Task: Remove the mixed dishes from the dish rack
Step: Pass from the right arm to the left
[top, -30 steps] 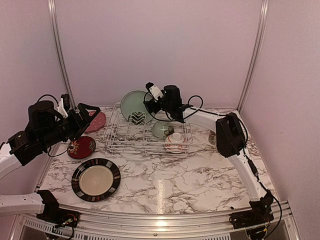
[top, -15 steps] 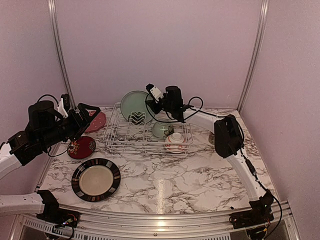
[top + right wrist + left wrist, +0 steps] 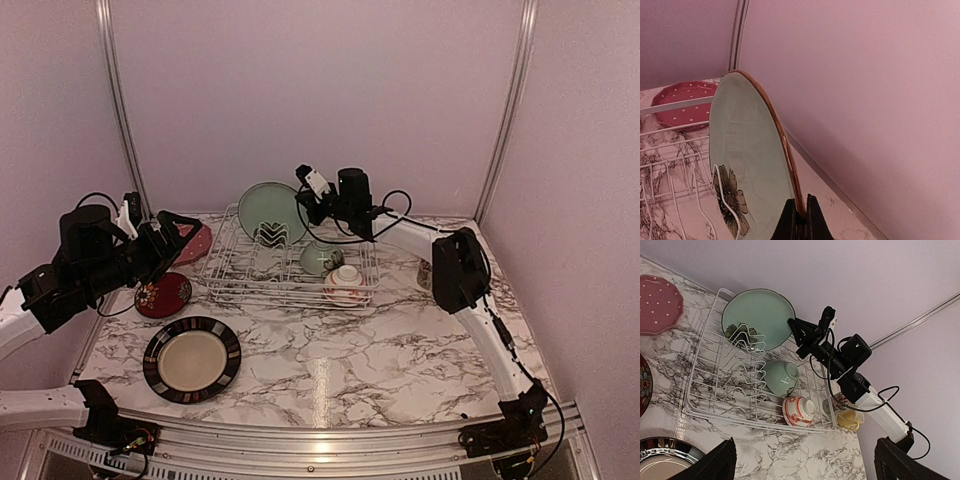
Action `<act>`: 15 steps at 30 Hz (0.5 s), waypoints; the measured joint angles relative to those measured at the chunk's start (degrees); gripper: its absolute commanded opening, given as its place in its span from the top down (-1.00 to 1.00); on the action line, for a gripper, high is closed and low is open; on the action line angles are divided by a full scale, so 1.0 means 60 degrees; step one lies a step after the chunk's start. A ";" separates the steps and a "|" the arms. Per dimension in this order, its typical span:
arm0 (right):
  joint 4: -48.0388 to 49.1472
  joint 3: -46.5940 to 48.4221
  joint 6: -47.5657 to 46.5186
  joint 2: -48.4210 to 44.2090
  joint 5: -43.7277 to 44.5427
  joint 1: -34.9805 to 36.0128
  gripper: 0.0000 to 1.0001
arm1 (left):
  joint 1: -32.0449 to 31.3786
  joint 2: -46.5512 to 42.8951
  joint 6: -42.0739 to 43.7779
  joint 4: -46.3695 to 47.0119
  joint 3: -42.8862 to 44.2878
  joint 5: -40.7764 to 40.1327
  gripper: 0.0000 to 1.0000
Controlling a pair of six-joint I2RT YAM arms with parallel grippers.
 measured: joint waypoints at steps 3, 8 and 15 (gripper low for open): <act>-0.0036 -0.0178 0.0047 -0.0149 -0.0168 0.0018 1.00 | 0.0000 -0.0036 0.0000 0.0004 0.0000 0.0000 -0.98; -0.0135 -0.0823 0.0313 -0.0645 -0.0047 0.0047 1.00 | 0.0000 -0.0044 0.0000 0.0007 0.0000 0.0007 -0.98; 0.0135 -0.3337 0.0863 -0.2528 0.0783 0.0102 1.00 | 0.0000 -0.0007 -0.0047 0.0062 0.0000 0.0051 -0.98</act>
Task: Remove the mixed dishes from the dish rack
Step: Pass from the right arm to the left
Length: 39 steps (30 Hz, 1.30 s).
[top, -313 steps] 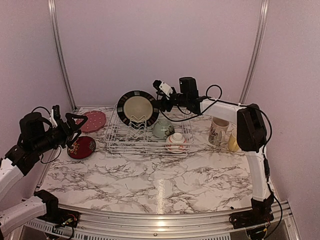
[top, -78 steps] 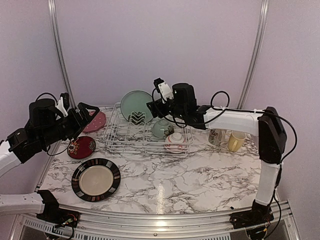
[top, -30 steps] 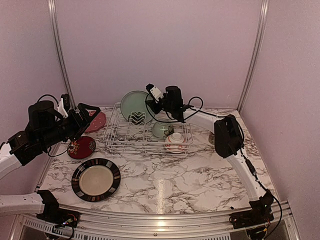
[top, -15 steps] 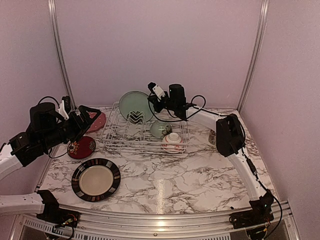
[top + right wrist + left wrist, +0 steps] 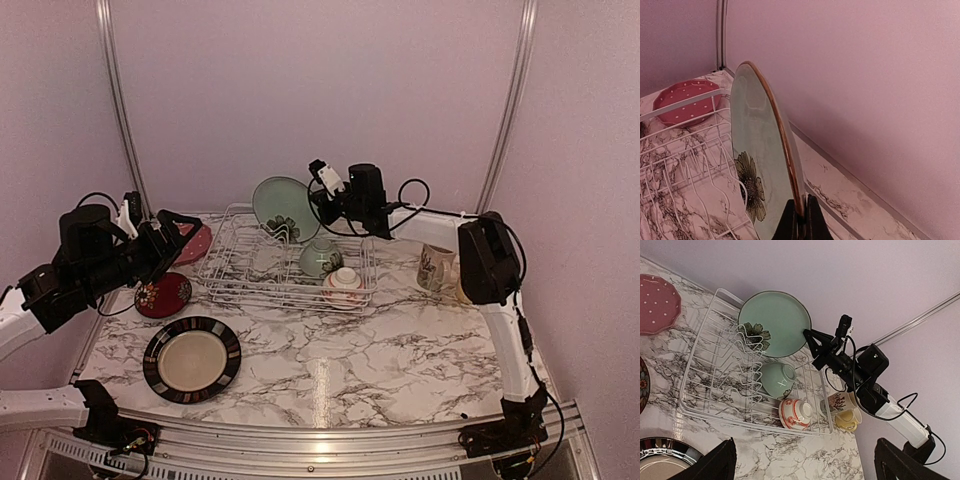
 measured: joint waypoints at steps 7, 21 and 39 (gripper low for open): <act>0.0178 -0.1173 0.0135 -0.1140 0.1056 0.0040 1.00 | -0.0022 0.0219 -0.0084 0.0280 0.0000 0.0066 -0.98; 0.0339 -0.1173 0.0408 -0.1013 0.1738 0.0229 1.00 | -0.0146 0.0484 -0.0131 0.0514 0.0000 0.0168 -0.98; 0.0033 -0.1333 0.2488 -0.1840 0.2280 0.0204 1.00 | -0.0197 0.0601 -0.0135 0.0743 -0.0011 0.0168 -0.98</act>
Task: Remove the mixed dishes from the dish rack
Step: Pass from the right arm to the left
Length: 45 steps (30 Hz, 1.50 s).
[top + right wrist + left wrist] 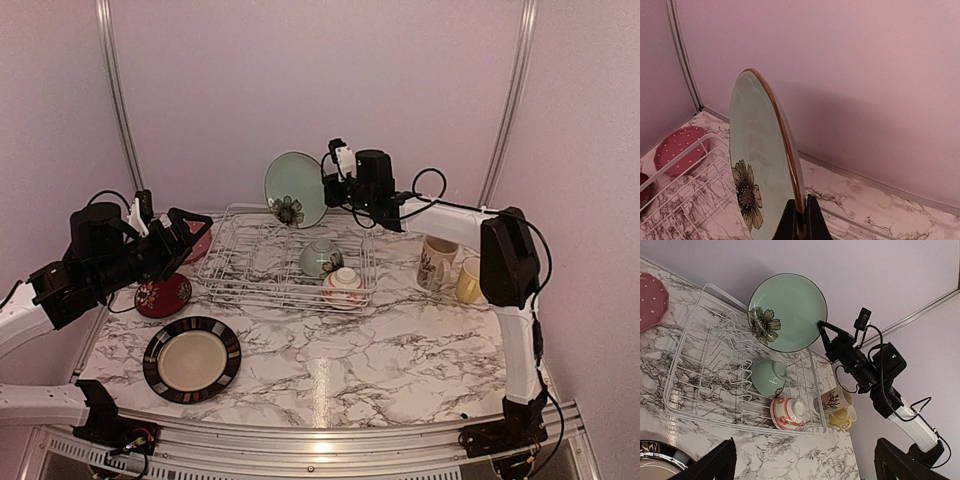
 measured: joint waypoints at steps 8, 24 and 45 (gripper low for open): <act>-0.0590 -0.0827 0.2605 -0.0849 -0.0878 -0.0219 1.00 | 0.0000 0.0565 -0.0127 0.0339 -0.0029 0.0084 -0.98; 0.1282 -0.3836 0.7985 -0.2233 -0.3563 -0.0630 1.00 | 0.0270 0.3191 -0.0601 0.2371 0.0390 0.1341 -0.98; 0.2288 -0.4462 0.9573 -0.2965 -0.4426 0.0838 1.00 | 0.1257 0.3468 -0.1024 0.3388 0.0572 0.2444 -0.39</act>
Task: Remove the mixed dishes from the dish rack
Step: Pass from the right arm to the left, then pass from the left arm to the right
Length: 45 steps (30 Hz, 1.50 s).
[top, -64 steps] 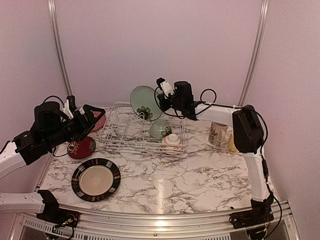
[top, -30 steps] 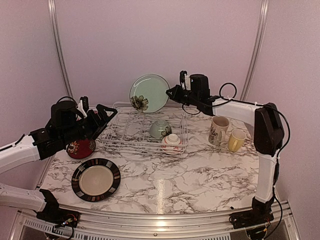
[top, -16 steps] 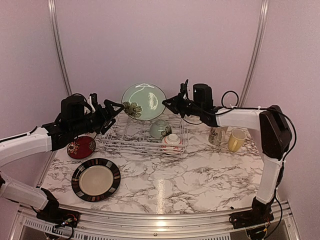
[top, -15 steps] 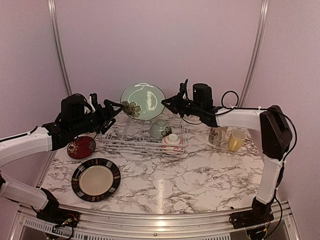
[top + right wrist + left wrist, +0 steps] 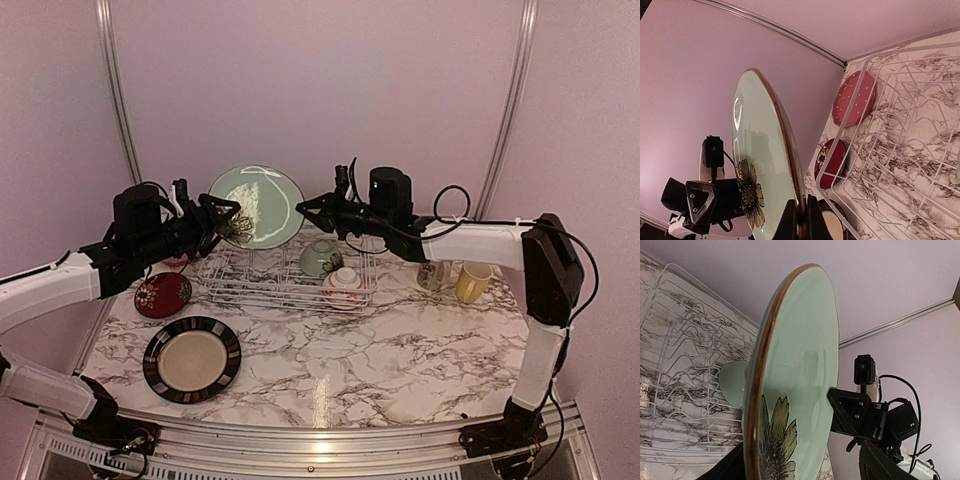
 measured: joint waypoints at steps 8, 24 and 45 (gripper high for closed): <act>0.0714 -0.0029 0.0535 0.0000 -0.0277 0.0211 1.00 | 0.0066 -0.0900 -0.0073 -0.0131 -0.0208 -0.0557 0.10; 0.1140 -0.0299 0.0637 -0.0131 -0.0306 0.0597 1.00 | 0.0080 -0.1311 -0.0142 -0.0266 -0.0510 -0.0984 0.65; 0.0896 -0.0889 -0.0765 -0.0911 -0.0047 0.0776 -0.23 | 0.0455 -0.1869 -0.0681 -0.1195 -0.1909 -0.0437 1.00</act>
